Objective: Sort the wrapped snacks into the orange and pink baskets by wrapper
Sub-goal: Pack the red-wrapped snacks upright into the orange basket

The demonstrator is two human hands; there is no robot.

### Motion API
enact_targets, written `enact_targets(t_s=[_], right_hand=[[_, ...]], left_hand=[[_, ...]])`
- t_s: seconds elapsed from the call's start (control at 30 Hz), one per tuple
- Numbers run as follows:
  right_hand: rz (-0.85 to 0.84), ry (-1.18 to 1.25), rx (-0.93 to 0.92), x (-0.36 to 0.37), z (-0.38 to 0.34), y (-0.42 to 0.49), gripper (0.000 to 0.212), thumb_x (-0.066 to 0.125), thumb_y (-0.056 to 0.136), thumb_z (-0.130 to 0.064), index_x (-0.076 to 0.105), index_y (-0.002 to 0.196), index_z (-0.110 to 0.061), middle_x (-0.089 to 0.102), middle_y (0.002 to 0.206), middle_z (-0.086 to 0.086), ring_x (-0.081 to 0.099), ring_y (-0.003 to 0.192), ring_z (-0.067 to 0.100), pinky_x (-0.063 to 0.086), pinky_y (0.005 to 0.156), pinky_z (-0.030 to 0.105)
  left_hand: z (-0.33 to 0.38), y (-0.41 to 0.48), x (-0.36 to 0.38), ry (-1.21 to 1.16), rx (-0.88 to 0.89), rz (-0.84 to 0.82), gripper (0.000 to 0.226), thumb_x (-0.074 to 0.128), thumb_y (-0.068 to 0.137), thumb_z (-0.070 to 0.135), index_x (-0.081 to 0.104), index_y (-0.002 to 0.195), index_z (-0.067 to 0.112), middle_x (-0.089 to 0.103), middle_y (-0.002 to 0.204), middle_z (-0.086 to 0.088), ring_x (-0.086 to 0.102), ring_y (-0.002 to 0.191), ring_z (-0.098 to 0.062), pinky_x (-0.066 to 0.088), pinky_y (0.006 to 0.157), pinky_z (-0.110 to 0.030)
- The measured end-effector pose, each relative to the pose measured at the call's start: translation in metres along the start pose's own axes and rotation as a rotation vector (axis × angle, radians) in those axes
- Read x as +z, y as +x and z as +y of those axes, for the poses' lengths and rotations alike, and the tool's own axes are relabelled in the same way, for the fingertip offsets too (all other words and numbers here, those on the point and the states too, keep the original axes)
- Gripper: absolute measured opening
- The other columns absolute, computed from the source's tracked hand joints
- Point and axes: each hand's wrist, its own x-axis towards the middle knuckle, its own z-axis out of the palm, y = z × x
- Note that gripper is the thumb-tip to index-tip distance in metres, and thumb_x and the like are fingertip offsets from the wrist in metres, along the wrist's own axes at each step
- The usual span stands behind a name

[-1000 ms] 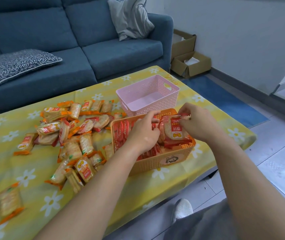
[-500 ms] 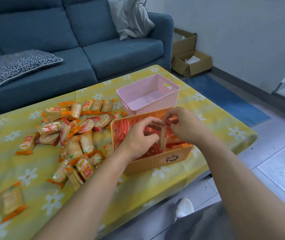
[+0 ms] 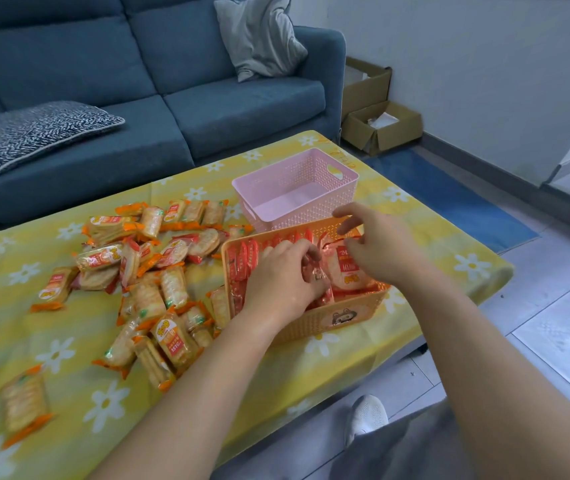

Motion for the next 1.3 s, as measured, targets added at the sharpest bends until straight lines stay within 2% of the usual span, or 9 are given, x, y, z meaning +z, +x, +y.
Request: enact_targets(t_s=[0.13,0.23,0.37,0.47,0.6,0.8,0.97,1.1,1.3], right_hand=[[-0.151,-0.326,0.076,0.003,0.01,-0.002,0.064,0.063,0.084,-0.014,0.049,0.144,-0.033,0.064,0.13,-0.004,0.063,0.112,0.022,0.058,0.082,0.041],[-0.157,-0.45,0.075,0.011,0.01,-0.004,0.058,0.062,0.081,-0.013,0.056,0.135,-0.033,0.065,0.122,-0.001,0.063,0.109,0.024,0.059,0.077,0.04],[-0.052,-0.379,0.144,-0.002,0.004,0.0,0.034,0.064,0.076,-0.021,0.066,0.11,-0.02,0.06,0.1,0.001,0.061,0.089,0.024,0.059,0.07,0.039],[0.113,-0.25,0.183,-0.008,0.0,0.0,0.033,0.067,0.079,-0.023,0.059,0.111,-0.019,0.059,0.097,0.002,0.059,0.085,0.022,0.056,0.065,0.038],[0.107,-0.074,0.176,-0.011,0.005,0.001,0.037,0.058,0.083,-0.01,0.06,0.118,-0.025,0.065,0.111,0.002,0.062,0.093,0.022,0.059,0.072,0.042],[0.163,-0.114,0.0,-0.008,0.007,0.005,0.036,0.061,0.085,0.001,0.072,0.086,-0.033,0.048,0.125,-0.005,0.045,0.118,0.019,0.048,0.085,0.037],[0.173,-0.289,0.004,0.006,0.01,0.006,0.023,0.066,0.088,-0.005,0.076,0.094,-0.025,0.042,0.104,-0.004,0.053,0.082,0.019,0.043,0.06,0.032],[0.146,-0.269,-0.004,0.01,0.004,0.006,0.027,0.061,0.091,0.0,0.075,0.105,-0.018,0.048,0.109,0.0,0.059,0.084,0.022,0.053,0.074,0.037],[-0.015,-0.236,0.048,0.008,-0.005,0.011,0.026,0.053,0.084,-0.005,0.075,0.098,-0.007,0.056,0.113,0.007,0.057,0.106,0.024,0.051,0.089,0.039]], left_hand=[[0.001,-0.003,0.006,0.162,-0.022,-0.088,0.036,0.071,0.084,0.052,0.062,0.117,0.04,0.049,0.111,0.011,0.041,0.109,-0.019,0.044,0.09,-0.034],[0.001,-0.001,0.008,0.171,-0.028,-0.095,0.035,0.071,0.084,0.052,0.064,0.117,0.04,0.047,0.109,0.012,0.04,0.109,-0.017,0.044,0.089,-0.033],[-0.001,0.0,0.006,0.147,-0.042,-0.098,0.032,0.07,0.085,0.052,0.066,0.114,0.04,0.049,0.109,0.011,0.04,0.109,-0.018,0.043,0.09,-0.033],[0.0,0.003,0.005,0.088,-0.042,-0.046,0.023,0.061,0.092,0.048,0.068,0.111,0.036,0.051,0.106,0.011,0.044,0.108,-0.019,0.043,0.089,-0.034],[0.003,0.016,0.0,-0.001,-0.032,0.067,0.015,0.055,0.096,0.032,0.066,0.106,0.032,0.059,0.104,0.009,0.054,0.106,-0.02,0.048,0.088,-0.037],[0.006,0.038,0.0,0.104,-0.024,-0.037,0.036,0.049,0.099,0.021,0.06,0.129,0.036,0.057,0.13,0.004,0.043,0.126,-0.026,0.045,0.101,-0.044],[0.008,0.051,0.008,0.268,0.055,-0.177,0.029,0.054,0.095,0.036,0.064,0.121,0.046,0.049,0.123,0.006,0.038,0.121,-0.023,0.044,0.093,-0.04],[0.011,0.057,0.011,0.381,0.089,-0.218,0.048,0.061,0.078,0.064,0.062,0.118,0.037,0.042,0.119,0.003,0.037,0.118,-0.024,0.039,0.095,-0.04],[0.004,0.061,0.016,0.417,0.127,-0.193,0.041,0.068,0.075,0.051,0.062,0.112,0.035,0.042,0.12,-0.001,0.039,0.116,-0.027,0.041,0.096,-0.041]])
